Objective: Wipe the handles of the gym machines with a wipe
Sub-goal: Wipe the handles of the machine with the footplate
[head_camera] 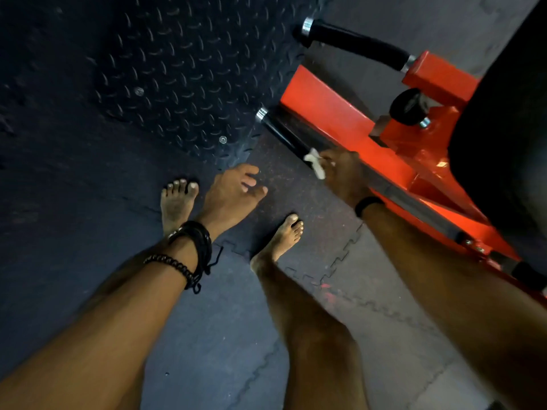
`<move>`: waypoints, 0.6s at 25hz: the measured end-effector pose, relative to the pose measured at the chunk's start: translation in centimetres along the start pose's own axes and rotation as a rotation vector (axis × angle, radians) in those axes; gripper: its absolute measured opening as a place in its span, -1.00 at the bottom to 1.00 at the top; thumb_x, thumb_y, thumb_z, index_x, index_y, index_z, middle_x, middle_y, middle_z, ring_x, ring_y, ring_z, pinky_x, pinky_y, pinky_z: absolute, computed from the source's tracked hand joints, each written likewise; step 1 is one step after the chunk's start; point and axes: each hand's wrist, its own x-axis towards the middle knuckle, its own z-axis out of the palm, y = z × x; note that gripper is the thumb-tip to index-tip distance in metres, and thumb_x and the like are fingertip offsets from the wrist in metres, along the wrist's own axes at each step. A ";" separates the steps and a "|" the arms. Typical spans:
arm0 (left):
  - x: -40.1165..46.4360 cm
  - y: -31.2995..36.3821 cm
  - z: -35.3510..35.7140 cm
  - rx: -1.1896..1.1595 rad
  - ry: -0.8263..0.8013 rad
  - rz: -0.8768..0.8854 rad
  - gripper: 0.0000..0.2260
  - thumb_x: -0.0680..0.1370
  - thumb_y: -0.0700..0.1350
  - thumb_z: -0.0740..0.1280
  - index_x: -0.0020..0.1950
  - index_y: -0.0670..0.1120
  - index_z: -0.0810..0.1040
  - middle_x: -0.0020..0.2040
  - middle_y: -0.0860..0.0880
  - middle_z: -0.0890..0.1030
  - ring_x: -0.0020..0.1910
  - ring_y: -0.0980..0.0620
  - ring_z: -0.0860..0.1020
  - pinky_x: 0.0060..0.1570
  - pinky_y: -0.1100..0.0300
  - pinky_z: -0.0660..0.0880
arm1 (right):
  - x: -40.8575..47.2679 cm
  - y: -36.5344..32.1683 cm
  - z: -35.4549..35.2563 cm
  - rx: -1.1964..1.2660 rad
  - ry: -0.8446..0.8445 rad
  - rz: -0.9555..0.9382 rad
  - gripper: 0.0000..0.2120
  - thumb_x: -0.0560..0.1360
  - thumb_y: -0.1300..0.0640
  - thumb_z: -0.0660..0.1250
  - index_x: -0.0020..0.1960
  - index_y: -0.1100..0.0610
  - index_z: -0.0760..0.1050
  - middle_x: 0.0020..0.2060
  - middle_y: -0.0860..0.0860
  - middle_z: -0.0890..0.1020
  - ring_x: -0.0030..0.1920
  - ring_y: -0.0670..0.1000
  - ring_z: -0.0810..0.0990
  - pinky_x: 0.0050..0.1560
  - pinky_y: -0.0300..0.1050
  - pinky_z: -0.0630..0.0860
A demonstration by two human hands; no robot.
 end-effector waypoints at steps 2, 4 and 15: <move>-3.2 0.3 -2.3 -0.025 0.007 -0.017 -0.63 0.52 0.01 0.45 0.31 0.02 0.54 0.09 0.06 0.65 0.06 0.07 0.60 0.16 0.00 0.56 | 0.5 -7.2 0.4 0.136 0.031 0.023 -0.80 0.49 0.22 0.28 -0.22 0.29 0.60 -0.32 0.18 0.64 -0.34 0.11 0.56 -0.32 -0.02 0.41; -6.7 1.3 -5.7 -0.039 0.048 -0.018 -0.62 0.46 0.10 0.46 0.25 0.10 0.55 0.05 0.13 0.65 0.05 0.09 0.61 0.18 -0.04 0.55 | -0.1 -14.2 -0.2 0.304 0.066 0.128 -0.89 0.48 0.29 0.33 -0.23 0.24 0.55 -0.40 0.03 0.57 -0.38 -0.10 0.44 -0.33 -0.11 0.34; -26.2 9.1 -31.6 0.178 0.190 0.127 -0.63 0.50 0.04 0.45 0.28 0.00 0.54 0.03 0.06 0.66 -0.01 0.03 0.63 0.13 -0.03 0.57 | -8.0 -44.5 -19.2 0.710 0.186 0.184 -0.92 0.40 0.22 0.43 -0.26 0.17 0.65 -0.37 0.05 0.63 -0.29 -0.06 0.56 -0.24 -0.01 0.60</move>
